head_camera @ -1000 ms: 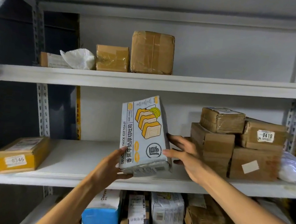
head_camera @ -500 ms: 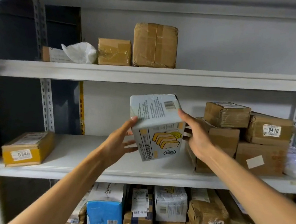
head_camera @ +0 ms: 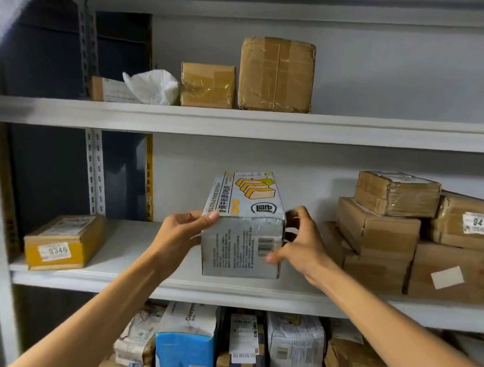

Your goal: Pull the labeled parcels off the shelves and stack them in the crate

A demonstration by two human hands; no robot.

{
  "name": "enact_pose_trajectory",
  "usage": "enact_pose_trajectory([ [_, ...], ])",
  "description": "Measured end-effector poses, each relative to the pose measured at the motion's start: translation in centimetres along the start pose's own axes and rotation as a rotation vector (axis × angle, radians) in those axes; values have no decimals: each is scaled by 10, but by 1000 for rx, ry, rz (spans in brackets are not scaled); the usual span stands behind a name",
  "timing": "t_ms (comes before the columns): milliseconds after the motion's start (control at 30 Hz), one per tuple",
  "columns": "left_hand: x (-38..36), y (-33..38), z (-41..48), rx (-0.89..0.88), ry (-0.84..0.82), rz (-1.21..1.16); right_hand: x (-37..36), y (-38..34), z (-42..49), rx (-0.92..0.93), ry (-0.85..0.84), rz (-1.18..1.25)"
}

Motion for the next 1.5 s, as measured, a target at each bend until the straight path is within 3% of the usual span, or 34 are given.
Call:
enact_pose_trajectory([
  [233, 40, -28, 12, 131, 8, -10, -35, 16, 43, -38, -88, 58],
  [500, 73, -77, 27, 192, 126, -128, -68, 49, 83, -133, -39, 167],
  [767, 91, -84, 30, 245, 153, -105, -91, 67, 103, -232, -4, 357],
  [1133, 80, -76, 29, 304, 227, -143, -101, 60, 94, -278, 44, 391],
  [1200, 77, -67, 35, 315, 323, 4, -93, 54, 85, -300, 40, 236],
  [1300, 59, -44, 44, 225, 439, 461, -65, 48, 63, -326, 80, -74],
  [1400, 11, -30, 60, 92, 277, 712, -24, 48, 39, -371, 145, -181],
  [1500, -55, -29, 84, 98, 46, 700, 21, 43, 9, -388, 245, -221],
])
Point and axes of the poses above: each hand's wrist, its own z-axis towards the middle knuckle, its own x-axis out of the back of the hand, y = z × x, the point moved 1 cm from there along z, towards the middle knuckle, and after that the axes turned 14 degrees about -y, right-handed, at the moved point
